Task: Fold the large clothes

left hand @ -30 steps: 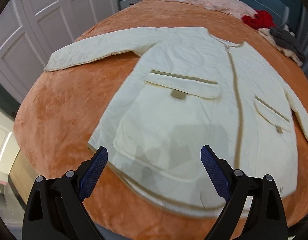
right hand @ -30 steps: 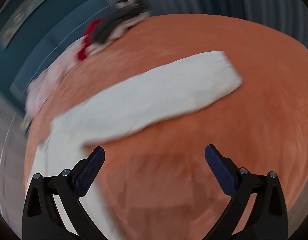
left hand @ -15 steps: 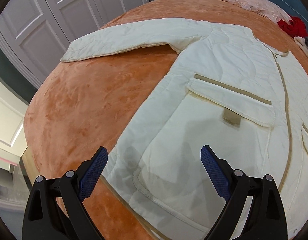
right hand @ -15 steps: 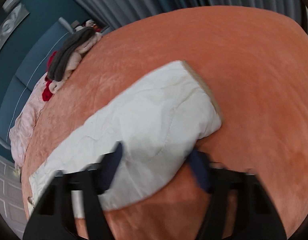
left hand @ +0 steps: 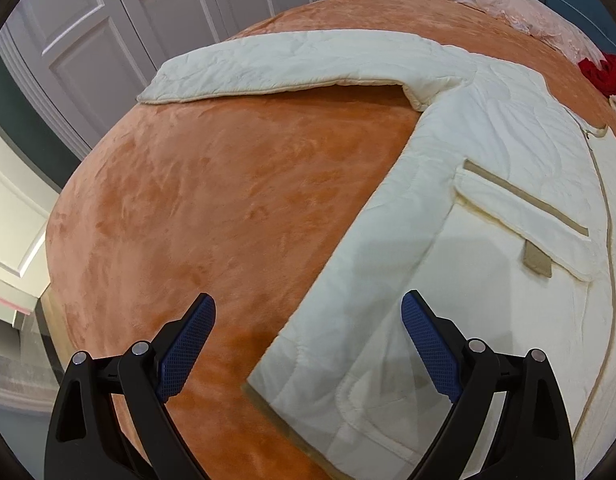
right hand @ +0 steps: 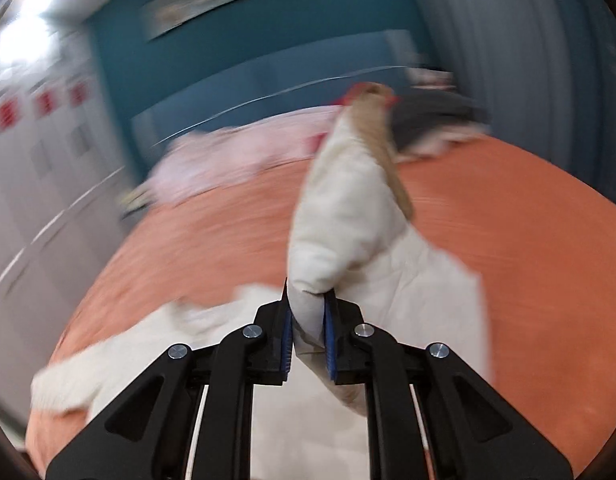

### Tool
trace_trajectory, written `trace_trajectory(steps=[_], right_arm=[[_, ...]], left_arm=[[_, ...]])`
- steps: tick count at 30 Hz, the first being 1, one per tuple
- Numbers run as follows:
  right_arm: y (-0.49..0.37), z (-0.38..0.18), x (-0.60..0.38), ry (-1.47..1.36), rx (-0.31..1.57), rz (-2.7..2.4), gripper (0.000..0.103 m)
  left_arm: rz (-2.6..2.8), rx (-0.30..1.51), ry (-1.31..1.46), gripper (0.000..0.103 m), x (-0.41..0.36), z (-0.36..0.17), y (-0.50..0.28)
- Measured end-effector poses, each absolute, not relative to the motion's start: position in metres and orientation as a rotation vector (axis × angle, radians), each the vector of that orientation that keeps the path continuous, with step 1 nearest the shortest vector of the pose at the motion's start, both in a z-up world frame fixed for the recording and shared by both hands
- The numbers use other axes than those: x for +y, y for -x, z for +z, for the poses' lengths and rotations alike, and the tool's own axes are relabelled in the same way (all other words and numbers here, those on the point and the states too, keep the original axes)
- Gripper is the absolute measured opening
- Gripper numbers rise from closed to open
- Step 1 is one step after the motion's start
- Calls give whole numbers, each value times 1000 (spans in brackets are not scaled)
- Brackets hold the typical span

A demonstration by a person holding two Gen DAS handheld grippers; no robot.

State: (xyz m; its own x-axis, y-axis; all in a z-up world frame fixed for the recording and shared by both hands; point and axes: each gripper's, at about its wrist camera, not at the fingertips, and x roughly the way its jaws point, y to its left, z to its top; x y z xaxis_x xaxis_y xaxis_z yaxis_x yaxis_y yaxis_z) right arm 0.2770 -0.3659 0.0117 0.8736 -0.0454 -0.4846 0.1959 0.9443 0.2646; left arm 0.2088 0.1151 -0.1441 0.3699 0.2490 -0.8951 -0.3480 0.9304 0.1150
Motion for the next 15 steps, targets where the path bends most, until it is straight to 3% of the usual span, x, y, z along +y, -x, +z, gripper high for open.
trace_trajectory(steps=[6, 7, 8, 10, 15], right_arm=[[-324, -23, -213, -215, 601, 128, 18], [-327, -35, -189, -214, 632, 178, 25], [-325, -41, -174, -213, 649, 207, 40], [-322, -53, -148, -207, 666, 252, 58], [-295, -64, -158, -184, 654, 206, 60]], left_arm=[[358, 1114, 117, 92, 131, -144, -203], [348, 1115, 121, 92, 132, -145, -203], [334, 1117, 127, 92, 134, -145, -203], [298, 1116, 148, 92, 137, -145, -205], [169, 1095, 226, 92, 129, -136, -223]])
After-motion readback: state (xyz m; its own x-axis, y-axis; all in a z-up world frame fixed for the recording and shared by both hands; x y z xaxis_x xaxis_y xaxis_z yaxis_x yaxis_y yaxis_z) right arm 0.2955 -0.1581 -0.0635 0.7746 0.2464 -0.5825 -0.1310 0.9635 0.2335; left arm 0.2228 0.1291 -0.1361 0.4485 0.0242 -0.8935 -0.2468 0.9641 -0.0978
